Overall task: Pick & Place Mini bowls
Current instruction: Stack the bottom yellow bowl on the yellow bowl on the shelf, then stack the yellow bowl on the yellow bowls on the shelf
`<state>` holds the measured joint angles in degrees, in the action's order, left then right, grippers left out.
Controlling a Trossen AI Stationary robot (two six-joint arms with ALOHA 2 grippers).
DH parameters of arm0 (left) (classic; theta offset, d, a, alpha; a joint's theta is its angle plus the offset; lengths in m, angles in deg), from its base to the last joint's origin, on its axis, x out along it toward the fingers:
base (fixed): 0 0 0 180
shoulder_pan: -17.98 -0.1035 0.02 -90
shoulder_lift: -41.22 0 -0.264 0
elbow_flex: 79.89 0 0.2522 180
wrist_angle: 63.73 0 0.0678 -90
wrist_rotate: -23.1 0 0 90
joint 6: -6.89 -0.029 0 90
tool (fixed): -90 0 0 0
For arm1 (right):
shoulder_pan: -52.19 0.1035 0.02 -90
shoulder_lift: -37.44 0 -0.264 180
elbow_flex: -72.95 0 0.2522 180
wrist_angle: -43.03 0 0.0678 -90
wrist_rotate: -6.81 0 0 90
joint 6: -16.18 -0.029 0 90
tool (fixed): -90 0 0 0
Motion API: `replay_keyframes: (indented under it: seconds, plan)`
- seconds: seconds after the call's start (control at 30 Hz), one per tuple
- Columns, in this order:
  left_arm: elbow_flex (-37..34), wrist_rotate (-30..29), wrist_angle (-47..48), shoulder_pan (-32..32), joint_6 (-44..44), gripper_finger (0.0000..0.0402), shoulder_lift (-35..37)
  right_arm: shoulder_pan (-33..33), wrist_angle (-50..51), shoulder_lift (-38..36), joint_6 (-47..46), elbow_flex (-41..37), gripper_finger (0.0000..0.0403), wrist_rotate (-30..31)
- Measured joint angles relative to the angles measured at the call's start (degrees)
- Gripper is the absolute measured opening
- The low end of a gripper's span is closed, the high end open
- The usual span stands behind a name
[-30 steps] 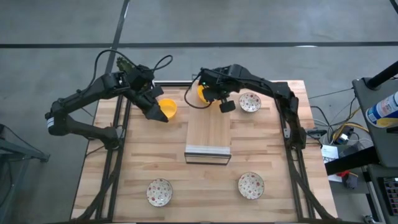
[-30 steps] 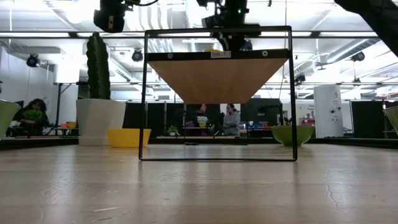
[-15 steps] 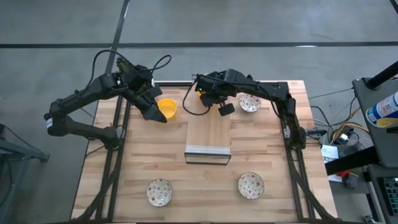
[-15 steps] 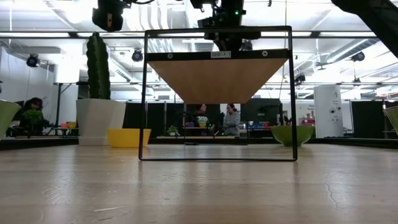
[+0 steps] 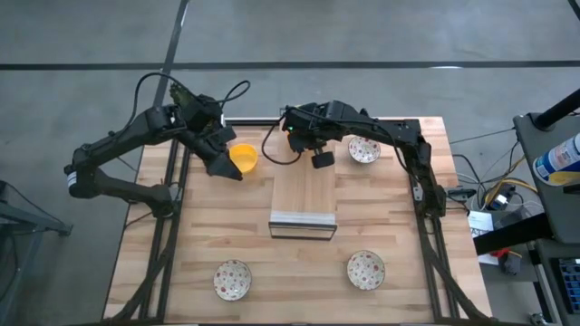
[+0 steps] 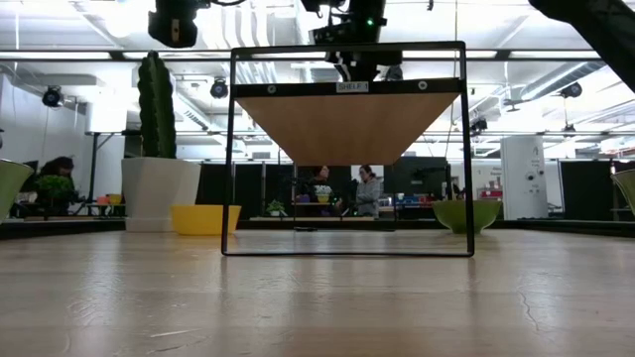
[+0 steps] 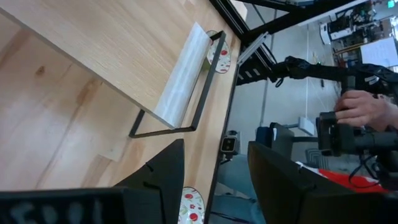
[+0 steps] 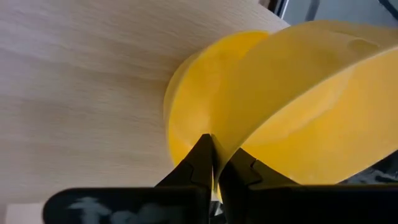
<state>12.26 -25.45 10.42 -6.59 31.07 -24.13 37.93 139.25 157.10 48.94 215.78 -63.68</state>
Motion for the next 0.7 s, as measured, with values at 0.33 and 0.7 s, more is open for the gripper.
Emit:
replay_keyframes:
  seconds: [0.33, 0.7]
  plan:
    - [0.0, 0.0, 0.1, 0.0, -1.6, 0.0168, 0.1, 0.0, 1.7, 0.0, -6.1, 0.0, 0.0086, 0.1]
    - [0.0, -0.7, 0.1, 0.0, -3.3, 0.0168, 0.1, 1.7, 4.3, -3.5, -15.9, 0.0, 0.0119, 0.2]
